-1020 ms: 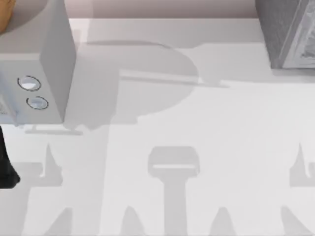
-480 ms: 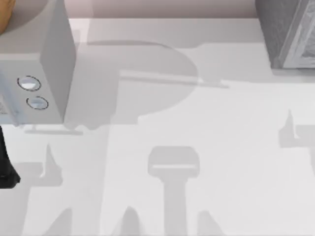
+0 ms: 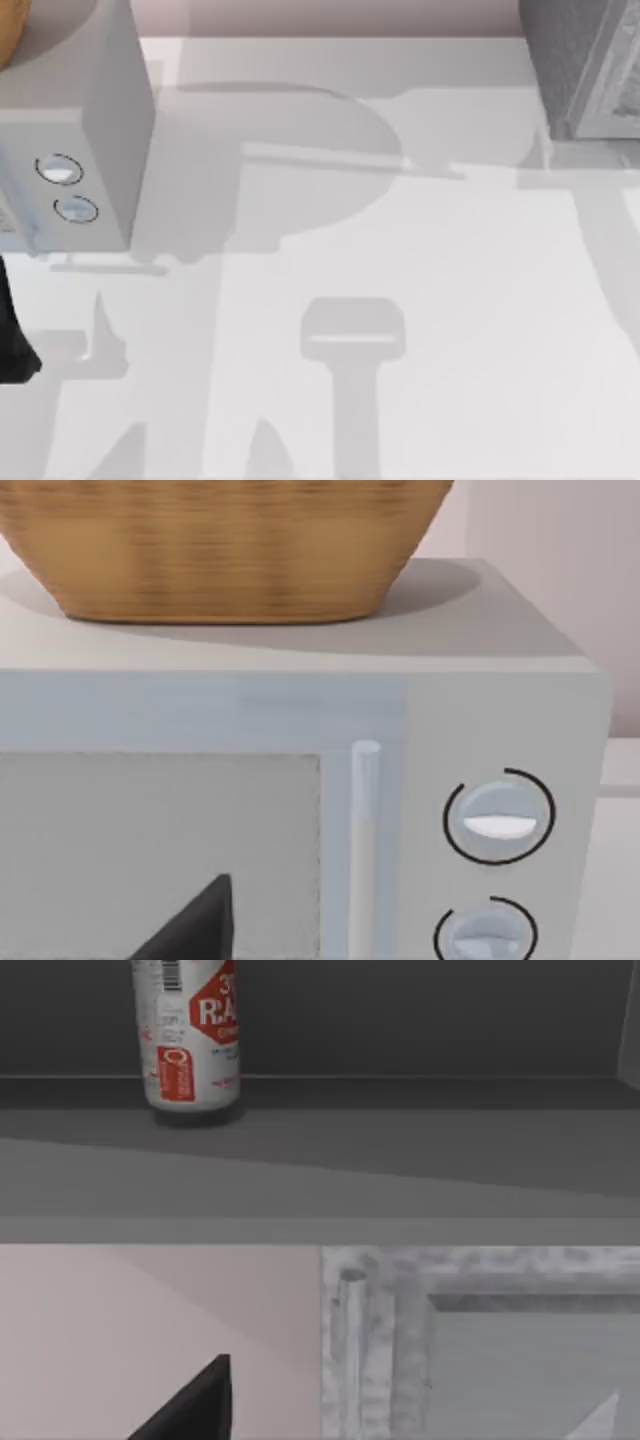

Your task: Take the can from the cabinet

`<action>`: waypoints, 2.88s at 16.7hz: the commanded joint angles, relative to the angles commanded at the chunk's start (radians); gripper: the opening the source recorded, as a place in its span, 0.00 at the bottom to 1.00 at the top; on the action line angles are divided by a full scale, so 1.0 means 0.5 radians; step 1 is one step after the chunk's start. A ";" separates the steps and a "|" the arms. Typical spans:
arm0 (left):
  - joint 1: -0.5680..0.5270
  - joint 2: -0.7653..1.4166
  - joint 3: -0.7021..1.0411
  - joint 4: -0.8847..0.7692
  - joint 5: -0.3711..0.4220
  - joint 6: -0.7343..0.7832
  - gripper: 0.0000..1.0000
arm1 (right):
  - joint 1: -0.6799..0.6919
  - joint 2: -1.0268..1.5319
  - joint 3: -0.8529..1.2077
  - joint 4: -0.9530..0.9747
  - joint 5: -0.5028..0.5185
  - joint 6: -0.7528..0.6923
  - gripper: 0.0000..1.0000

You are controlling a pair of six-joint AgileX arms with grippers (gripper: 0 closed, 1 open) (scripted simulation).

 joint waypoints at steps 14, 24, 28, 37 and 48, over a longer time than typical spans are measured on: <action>0.000 0.000 0.000 0.000 0.000 0.000 1.00 | 0.080 0.670 0.838 -0.222 0.099 0.004 1.00; 0.000 0.000 0.000 0.000 0.000 0.000 1.00 | 0.371 1.134 0.977 0.113 0.412 0.001 1.00; 0.000 0.000 0.000 0.000 0.000 0.000 1.00 | 0.372 1.142 0.969 0.120 0.418 0.001 1.00; 0.000 0.000 0.000 0.000 0.000 0.000 1.00 | 0.287 1.525 1.411 0.074 0.335 0.001 1.00; 0.000 0.000 0.000 0.000 0.000 0.000 1.00 | 0.266 1.610 1.506 0.063 0.316 0.001 0.62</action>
